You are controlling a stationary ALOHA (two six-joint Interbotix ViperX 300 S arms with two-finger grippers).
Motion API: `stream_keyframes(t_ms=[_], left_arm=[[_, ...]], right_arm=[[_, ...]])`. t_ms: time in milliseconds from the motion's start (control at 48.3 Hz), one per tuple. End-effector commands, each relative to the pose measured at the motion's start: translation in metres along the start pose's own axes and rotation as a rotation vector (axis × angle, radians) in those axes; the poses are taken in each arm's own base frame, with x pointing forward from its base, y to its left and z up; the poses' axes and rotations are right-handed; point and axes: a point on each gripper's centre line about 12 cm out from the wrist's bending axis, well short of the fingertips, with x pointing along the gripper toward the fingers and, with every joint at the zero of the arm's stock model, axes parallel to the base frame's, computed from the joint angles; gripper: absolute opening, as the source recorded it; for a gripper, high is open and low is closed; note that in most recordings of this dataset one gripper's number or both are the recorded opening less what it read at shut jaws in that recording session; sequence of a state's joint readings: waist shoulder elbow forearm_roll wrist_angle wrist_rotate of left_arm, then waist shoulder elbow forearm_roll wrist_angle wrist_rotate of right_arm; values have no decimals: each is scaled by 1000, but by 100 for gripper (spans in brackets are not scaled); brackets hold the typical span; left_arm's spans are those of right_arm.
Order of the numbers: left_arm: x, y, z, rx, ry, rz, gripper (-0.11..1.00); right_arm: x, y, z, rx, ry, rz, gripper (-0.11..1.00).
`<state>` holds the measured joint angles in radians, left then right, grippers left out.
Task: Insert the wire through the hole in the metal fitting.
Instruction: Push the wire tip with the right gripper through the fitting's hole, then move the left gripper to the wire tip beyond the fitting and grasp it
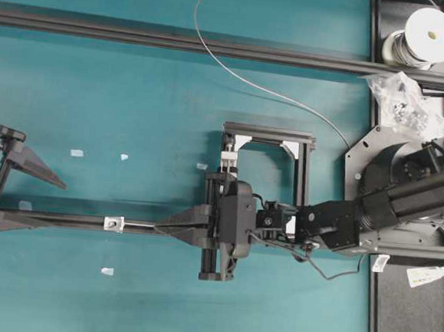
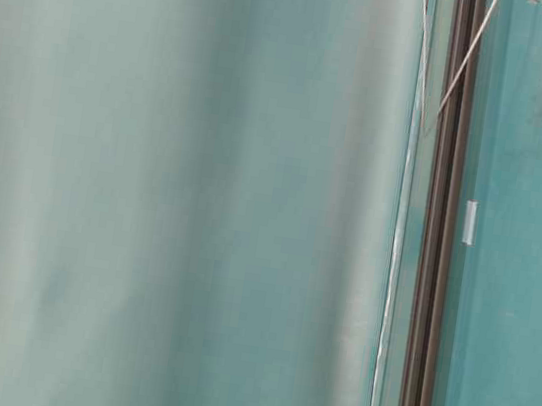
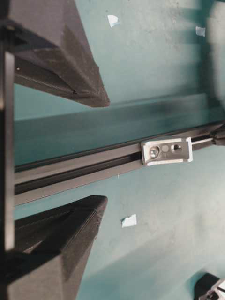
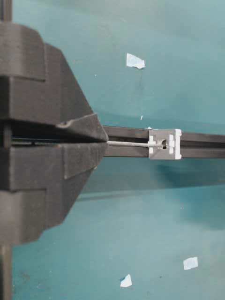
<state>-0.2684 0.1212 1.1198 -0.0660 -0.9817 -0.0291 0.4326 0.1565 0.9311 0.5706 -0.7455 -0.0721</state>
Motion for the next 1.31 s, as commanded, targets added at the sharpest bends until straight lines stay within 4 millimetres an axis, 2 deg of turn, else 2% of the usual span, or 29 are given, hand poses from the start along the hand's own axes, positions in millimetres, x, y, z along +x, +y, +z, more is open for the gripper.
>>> stream_keyframes(t_ms=[0, 373, 808, 1285], left_arm=[[2, 1, 7, -2, -29, 4, 90], [2, 3, 7, -3, -30, 10, 90], [3, 6, 7, -5, -26, 19, 90], [19, 6, 12, -9, 13, 23, 90]], right_arm=[[1, 2, 10, 9, -34, 5, -1], [3, 4, 12, 7, -40, 10, -1], [20, 10, 15, -21, -55, 7, -1], [29, 7, 18, -17, -63, -8, -1]])
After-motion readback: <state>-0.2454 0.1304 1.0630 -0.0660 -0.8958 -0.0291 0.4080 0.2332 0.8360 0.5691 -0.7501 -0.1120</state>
